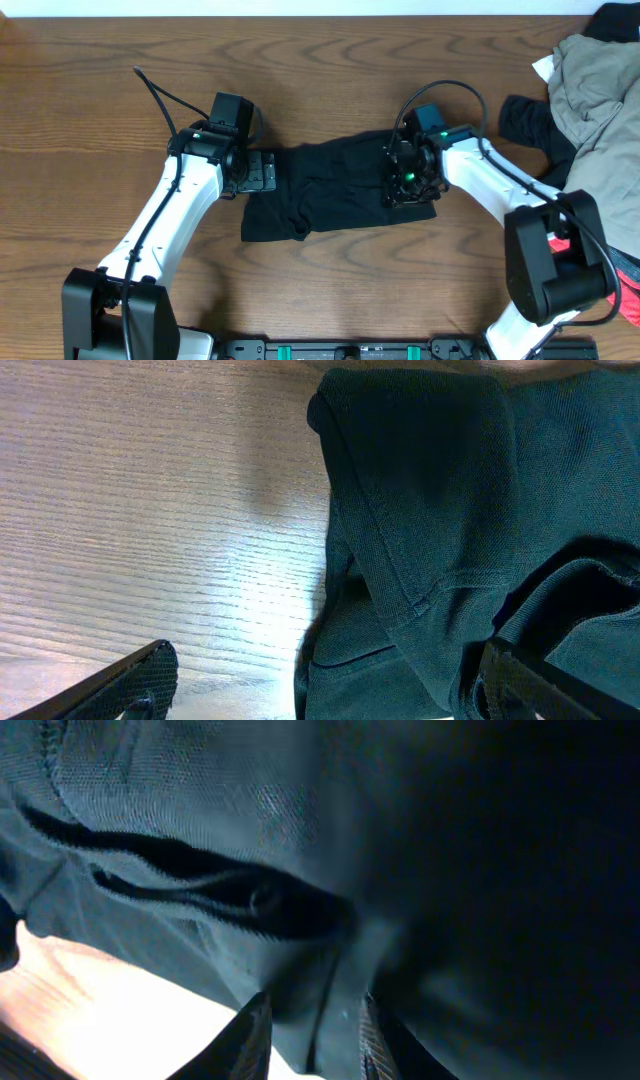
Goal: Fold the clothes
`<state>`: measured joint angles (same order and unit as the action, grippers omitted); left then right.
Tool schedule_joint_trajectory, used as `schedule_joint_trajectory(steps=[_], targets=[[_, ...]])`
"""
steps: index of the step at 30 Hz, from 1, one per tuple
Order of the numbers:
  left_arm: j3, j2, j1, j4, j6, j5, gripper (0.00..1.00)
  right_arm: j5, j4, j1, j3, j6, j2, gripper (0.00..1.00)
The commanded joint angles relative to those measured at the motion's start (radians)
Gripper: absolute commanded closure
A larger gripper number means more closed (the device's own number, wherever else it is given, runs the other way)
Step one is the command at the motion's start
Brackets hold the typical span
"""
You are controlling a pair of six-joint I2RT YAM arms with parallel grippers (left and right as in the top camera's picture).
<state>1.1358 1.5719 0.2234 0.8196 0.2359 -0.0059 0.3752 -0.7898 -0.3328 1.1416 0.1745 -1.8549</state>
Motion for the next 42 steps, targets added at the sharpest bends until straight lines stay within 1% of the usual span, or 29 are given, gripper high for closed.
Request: schedule_joint_trajectory(steps=[1, 3, 5, 6, 8, 9, 12, 15, 19, 20, 21, 22, 23, 28, 35, 36, 40, 42], targets=[[0.007, 0.003, -0.004, 0.006, -0.002, -0.001, 0.03, 0.026, 0.011, -0.022, -0.005, -0.011, -0.018, 0.72], [0.007, 0.003, -0.004, 0.006, -0.002, -0.001, 0.03, 0.026, 0.016, -0.029, -0.005, -0.011, -0.021, 0.73], [0.007, 0.003, -0.004, 0.006, -0.002, -0.001, 0.03, 0.026, 0.020, -0.035, -0.005, -0.011, -0.024, 0.75], [0.007, 0.003, -0.004, 0.006, -0.001, -0.001, 0.03, 0.026, 0.020, -0.038, -0.005, -0.011, -0.024, 0.79], [0.007, 0.003, -0.004, 0.006, -0.001, -0.001, 0.03, 0.026, 0.021, -0.043, -0.005, -0.011, -0.024, 0.95], [0.007, 0.003, -0.004, 0.006, -0.001, -0.001, 0.03, 0.026, 0.021, -0.044, -0.005, -0.011, -0.024, 0.99], [0.007, 0.003, -0.004, 0.006, -0.001, -0.001, 0.03, 0.036, 0.020, -0.051, -0.005, -0.029, -0.024, 0.99], [0.007, 0.003, -0.004, 0.006, -0.002, -0.001, 0.03, 0.163, -0.013, -0.074, -0.005, -0.203, -0.023, 0.99], [0.007, 0.003, -0.004, 0.006, -0.002, -0.001, 0.03, 0.206, -0.095, -0.129, -0.005, -0.338, -0.023, 0.98], [0.007, 0.003, -0.004, 0.005, -0.002, -0.001, 0.03, 0.202, -0.111, -0.142, -0.005, -0.360, -0.023, 0.92], [0.007, 0.003, -0.004, 0.005, -0.002, -0.001, 0.03, 0.189, -0.124, -0.154, -0.005, -0.375, -0.023, 0.81], [0.007, 0.003, -0.004, 0.006, -0.002, -0.001, 0.03, 0.163, -0.127, -0.163, -0.005, -0.373, -0.023, 0.76], [0.007, 0.003, -0.004, 0.006, -0.002, -0.001, 0.03, 0.127, -0.127, -0.169, -0.005, -0.365, -0.023, 0.76], [0.007, 0.003, -0.004, 0.006, -0.002, -0.001, 0.03, 0.039, -0.110, -0.158, -0.005, -0.290, -0.023, 0.78], [0.007, 0.003, -0.004, 0.013, -0.001, 0.004, 0.03, 0.048, -0.101, -0.096, 0.023, -0.276, 0.001, 0.78], [0.007, 0.003, -0.004, 0.017, -0.001, 0.024, 0.01, 0.048, -0.101, -0.089, 0.030, -0.276, 0.011, 0.78], [0.002, 0.006, -0.016, -0.013, -0.002, 0.153, 0.02, 0.047, -0.087, -0.058, 0.065, -0.276, 0.064, 0.77], [-0.008, 0.016, -0.026, -0.045, -0.002, 0.174, 0.02, 0.047, -0.066, -0.045, 0.075, -0.275, 0.087, 0.76]])
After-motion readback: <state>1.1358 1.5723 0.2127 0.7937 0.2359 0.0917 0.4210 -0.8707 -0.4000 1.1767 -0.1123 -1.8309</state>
